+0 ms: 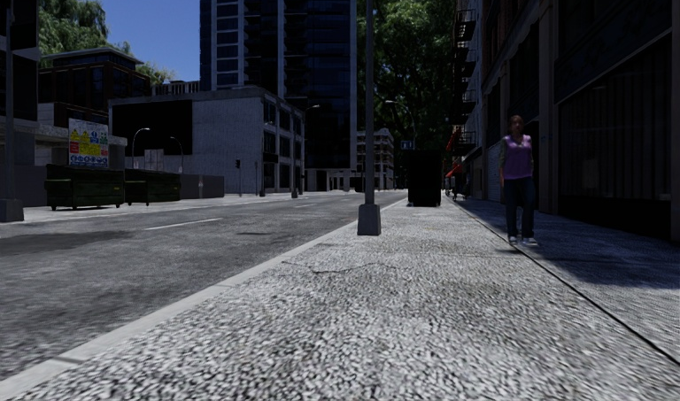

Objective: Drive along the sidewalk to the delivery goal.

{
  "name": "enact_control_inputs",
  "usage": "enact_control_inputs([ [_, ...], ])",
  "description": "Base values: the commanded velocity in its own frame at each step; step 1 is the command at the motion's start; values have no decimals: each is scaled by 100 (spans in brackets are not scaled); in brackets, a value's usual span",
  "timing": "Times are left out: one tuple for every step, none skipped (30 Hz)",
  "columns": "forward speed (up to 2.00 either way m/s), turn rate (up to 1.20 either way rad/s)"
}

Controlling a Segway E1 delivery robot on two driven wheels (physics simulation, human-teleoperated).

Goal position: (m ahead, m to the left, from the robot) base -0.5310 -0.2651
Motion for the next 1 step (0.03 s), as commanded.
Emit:
enact_control_inputs([
  [0, 0],
])
